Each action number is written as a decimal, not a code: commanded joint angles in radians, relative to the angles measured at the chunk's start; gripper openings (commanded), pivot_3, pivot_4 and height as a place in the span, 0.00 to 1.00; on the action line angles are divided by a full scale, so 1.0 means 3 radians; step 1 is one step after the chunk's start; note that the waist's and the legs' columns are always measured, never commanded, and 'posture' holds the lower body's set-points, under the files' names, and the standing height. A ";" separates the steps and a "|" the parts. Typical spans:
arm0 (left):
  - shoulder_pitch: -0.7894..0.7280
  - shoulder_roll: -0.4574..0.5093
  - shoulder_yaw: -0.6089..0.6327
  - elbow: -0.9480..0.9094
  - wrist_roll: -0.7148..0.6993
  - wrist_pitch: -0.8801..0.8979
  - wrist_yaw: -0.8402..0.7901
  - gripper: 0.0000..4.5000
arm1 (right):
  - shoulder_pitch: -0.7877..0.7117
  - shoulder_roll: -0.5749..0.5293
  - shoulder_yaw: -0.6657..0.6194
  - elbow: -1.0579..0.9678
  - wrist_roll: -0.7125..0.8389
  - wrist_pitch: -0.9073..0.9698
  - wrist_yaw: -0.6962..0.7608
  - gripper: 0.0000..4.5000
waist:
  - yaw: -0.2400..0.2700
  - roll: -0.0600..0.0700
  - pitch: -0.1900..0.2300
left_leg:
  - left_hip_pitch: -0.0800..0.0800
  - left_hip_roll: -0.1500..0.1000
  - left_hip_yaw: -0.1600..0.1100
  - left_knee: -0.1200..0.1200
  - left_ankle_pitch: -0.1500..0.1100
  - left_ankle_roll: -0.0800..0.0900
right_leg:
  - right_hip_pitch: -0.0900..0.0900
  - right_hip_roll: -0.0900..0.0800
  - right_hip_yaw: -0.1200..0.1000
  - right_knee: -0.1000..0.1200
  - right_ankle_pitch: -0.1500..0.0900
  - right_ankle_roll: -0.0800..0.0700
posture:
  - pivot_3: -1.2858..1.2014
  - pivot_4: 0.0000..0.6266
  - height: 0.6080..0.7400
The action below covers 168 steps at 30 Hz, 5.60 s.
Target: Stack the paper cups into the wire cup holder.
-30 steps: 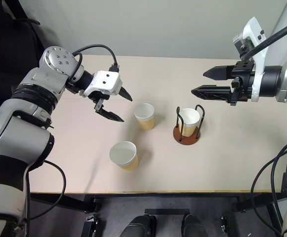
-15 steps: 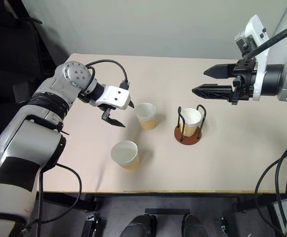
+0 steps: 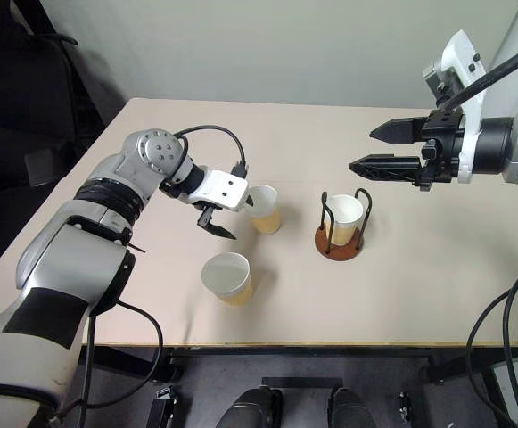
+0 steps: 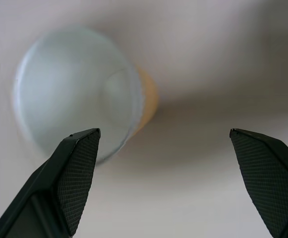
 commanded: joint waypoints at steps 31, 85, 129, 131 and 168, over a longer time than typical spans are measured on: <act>-0.0578 -0.0004 0.0346 0.0093 0.0225 0.0102 -0.0404 0.01 | 0.0347 -0.0506 0.0003 -0.0013 0.0041 -0.0321 0.0272 0.84 | 0.0021 -0.0006 -0.0003 | -0.0014 -0.0012 -0.0015 0.0007 0.0007 0.0005 | -0.0004 -0.0016 0.0009 -0.0003 0.0003 0.0000 | 0.52 0.24 1.00; -0.1291 -0.0758 -0.0695 -0.0125 -0.1652 0.0666 -0.0740 0.01 | 0.0850 -0.1174 -0.0076 0.0470 -0.0358 -0.1006 0.0918 0.84 | 0.0048 0.0008 0.0000 | -0.0012 -0.0051 0.0011 0.0038 -0.0016 0.0067 | 0.0034 -0.0075 0.0007 -0.0025 0.0008 0.0090 | 0.52 0.24 1.00; -0.1284 -0.1236 0.0282 0.0081 -0.0055 0.0252 -0.0016 0.01 | 0.1038 -0.1271 -0.0250 0.0284 -0.0227 -0.0912 0.0807 0.84 | 0.0059 0.0008 0.0000 | -0.0012 -0.0056 0.0016 0.0059 -0.0032 0.0080 | 0.0043 -0.0075 0.0010 -0.0027 -0.0005 0.0096 | 0.52 0.24 1.00; -0.1280 -0.1255 0.0290 0.0087 -0.0003 0.0244 0.0043 0.01 | 0.1050 -0.1273 -0.0257 0.0281 -0.0224 -0.0911 0.0807 0.84 | 0.0059 0.0008 0.0000 | -0.0012 -0.0055 0.0016 0.0059 -0.0033 0.0079 | 0.0043 -0.0076 0.0010 -0.0027 -0.0004 0.0100 | 0.52 0.24 1.00; -0.1159 -0.1386 0.0120 0.0122 0.0571 -0.0025 0.0366 0.37 | 0.1191 -0.1323 -0.0381 0.0205 -0.0151 -0.0847 0.0744 0.84 | 0.0059 0.0008 0.0000 | -0.0010 -0.0055 0.0016 0.0059 -0.0034 0.0079 | 0.0043 -0.0075 0.0011 -0.0026 -0.0002 0.0104 | 0.52 0.24 1.00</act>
